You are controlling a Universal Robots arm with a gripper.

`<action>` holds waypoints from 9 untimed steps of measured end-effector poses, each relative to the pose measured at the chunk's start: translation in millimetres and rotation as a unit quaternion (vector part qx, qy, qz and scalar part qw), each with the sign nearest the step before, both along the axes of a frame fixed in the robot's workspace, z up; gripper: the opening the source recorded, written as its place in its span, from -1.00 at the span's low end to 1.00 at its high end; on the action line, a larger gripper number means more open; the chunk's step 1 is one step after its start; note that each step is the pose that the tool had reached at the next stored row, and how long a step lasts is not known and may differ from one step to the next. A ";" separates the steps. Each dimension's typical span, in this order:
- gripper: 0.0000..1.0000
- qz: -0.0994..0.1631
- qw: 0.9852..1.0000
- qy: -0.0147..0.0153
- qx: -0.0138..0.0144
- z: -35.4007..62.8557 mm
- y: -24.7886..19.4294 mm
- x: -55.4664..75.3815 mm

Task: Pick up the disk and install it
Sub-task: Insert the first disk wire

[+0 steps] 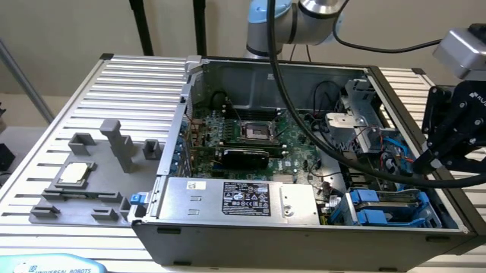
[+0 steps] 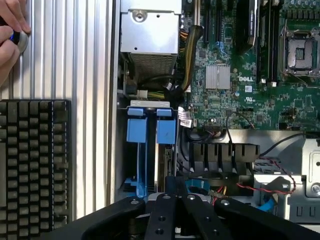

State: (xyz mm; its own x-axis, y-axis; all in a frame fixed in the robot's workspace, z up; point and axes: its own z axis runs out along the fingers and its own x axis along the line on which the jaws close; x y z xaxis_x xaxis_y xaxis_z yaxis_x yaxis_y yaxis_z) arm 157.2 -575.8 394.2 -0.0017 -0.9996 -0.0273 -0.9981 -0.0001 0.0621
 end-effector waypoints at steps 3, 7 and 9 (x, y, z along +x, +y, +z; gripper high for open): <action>-0.79 0.001 1.000 0.000 0.000 -2.5 2.6 6.4; -0.79 0.001 1.000 0.000 -0.003 -9.8 7.7 13.4; -0.79 0.002 1.000 0.000 -0.004 -13.5 10.1 16.6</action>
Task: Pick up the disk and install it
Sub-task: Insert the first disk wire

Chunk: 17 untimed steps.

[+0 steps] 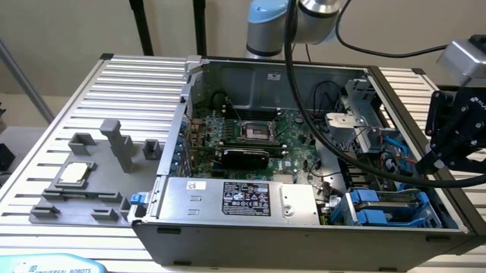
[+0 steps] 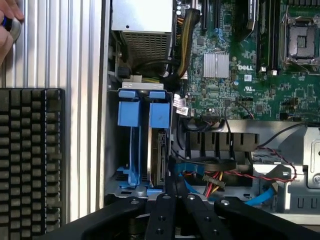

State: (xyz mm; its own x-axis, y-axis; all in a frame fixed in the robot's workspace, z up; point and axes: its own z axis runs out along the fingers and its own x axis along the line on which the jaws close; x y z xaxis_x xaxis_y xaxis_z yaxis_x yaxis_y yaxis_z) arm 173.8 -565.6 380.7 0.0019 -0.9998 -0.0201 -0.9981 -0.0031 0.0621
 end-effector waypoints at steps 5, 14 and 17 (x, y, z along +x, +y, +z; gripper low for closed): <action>-0.79 0.003 1.000 0.000 -0.001 -9.1 5.2 4.8; -0.79 0.012 1.000 0.000 -0.001 -25.5 10.2 4.3; -0.79 0.013 1.000 0.000 -0.002 -29.9 14.0 2.2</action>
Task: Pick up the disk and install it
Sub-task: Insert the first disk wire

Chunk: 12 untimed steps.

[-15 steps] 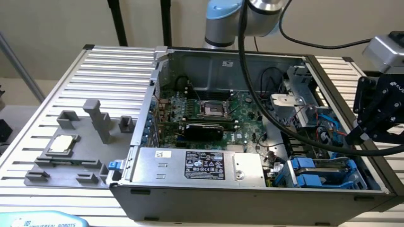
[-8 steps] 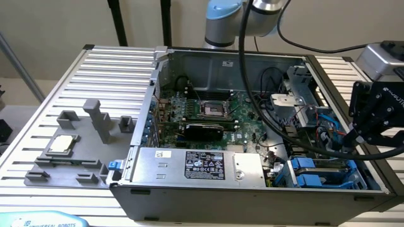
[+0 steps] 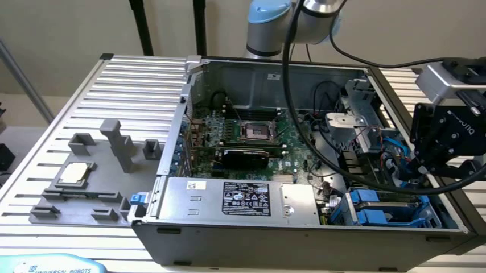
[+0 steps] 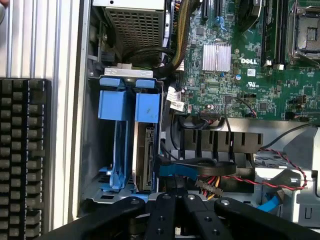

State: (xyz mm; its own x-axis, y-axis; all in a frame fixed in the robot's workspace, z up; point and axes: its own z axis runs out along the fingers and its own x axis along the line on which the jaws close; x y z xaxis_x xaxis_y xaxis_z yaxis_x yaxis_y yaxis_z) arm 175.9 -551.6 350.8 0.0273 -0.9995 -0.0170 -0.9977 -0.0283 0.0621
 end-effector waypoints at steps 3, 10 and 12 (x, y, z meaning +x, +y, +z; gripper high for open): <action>-0.65 0.001 1.000 0.000 0.000 -1.0 1.6 -4.0; -0.38 0.006 1.000 0.000 0.000 -1.1 1.6 -20.3; -0.38 0.008 1.000 0.000 0.000 -1.1 1.2 -25.1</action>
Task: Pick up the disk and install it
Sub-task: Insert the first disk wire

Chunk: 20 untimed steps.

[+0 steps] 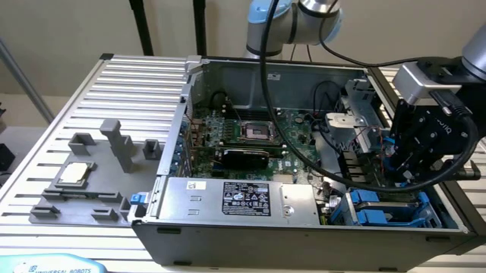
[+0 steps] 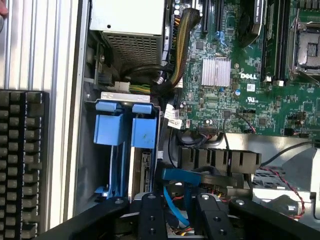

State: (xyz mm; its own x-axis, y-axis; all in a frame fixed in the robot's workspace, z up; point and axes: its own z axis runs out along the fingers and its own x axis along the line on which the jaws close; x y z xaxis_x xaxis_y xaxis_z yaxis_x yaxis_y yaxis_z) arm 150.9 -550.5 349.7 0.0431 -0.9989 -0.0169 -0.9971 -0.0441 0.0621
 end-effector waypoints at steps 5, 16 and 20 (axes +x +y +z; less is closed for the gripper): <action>-0.38 0.001 1.000 0.000 0.000 0.0 -8.4 -2.4; -0.38 0.001 1.000 0.005 0.006 0.0 -27.7 12.7; -0.38 0.001 1.000 0.005 0.006 0.0 -27.7 12.8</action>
